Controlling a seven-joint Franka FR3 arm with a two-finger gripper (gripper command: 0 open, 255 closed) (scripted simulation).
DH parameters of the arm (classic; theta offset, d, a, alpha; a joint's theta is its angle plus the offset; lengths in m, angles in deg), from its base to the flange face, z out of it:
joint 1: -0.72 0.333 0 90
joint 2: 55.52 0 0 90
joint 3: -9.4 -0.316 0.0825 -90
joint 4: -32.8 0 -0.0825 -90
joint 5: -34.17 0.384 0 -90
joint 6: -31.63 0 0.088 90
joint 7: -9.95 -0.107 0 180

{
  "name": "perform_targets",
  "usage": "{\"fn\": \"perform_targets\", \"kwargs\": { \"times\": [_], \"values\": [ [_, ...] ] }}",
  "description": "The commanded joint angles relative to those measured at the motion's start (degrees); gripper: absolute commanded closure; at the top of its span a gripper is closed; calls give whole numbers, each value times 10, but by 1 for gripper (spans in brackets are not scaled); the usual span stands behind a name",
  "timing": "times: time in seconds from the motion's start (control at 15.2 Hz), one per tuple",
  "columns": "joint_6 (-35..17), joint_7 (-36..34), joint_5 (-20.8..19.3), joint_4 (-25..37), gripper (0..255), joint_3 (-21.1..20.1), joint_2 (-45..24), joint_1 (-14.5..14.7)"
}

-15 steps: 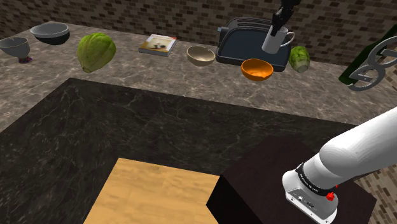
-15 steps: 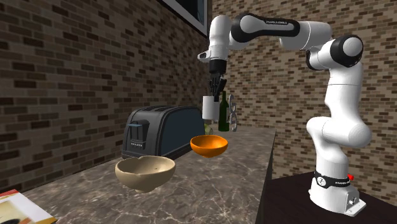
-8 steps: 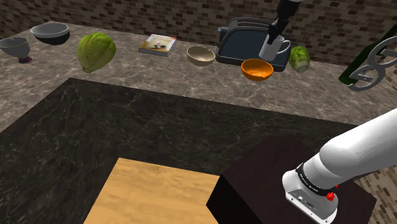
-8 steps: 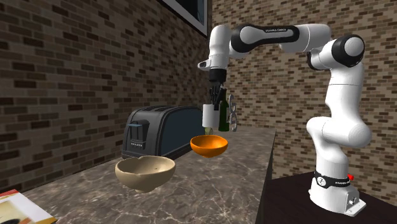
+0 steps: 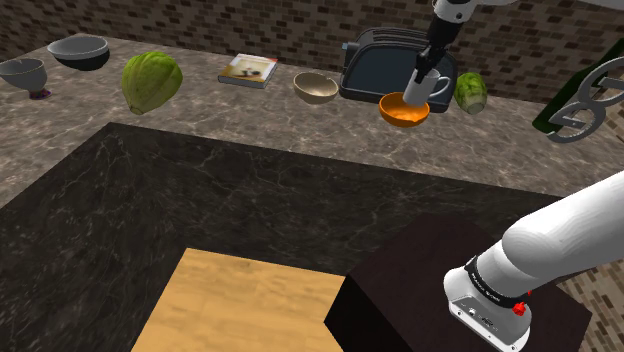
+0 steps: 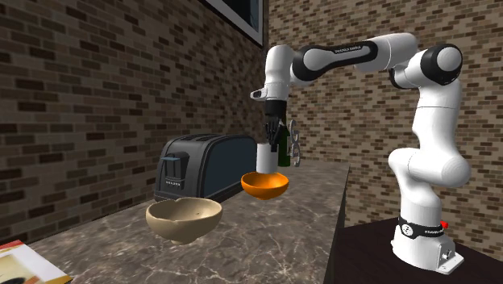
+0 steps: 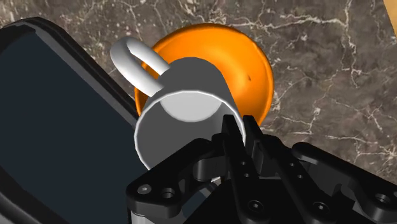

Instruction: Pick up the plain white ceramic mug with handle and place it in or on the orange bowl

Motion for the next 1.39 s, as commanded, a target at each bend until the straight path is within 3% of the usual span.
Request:
{"fn": "perform_targets", "kwargs": {
  "times": [0.0, 0.46, 0.53, 0.86, 1.12, 1.32],
  "values": [
    [-16, 0, 0, -15, 255, 0, -1, 0],
    [-16, 0, 0, -15, 255, 0, -1, 0],
    [-16, 0, 0, -15, 0, 0, -1, 0],
    [-16, 0, 0, -15, 0, 0, -1, 0],
    [56, -1, 0, 55, 0, 0, 2, 0],
    [56, -1, 0, 55, 0, 0, 2, 0]
  ]
}}
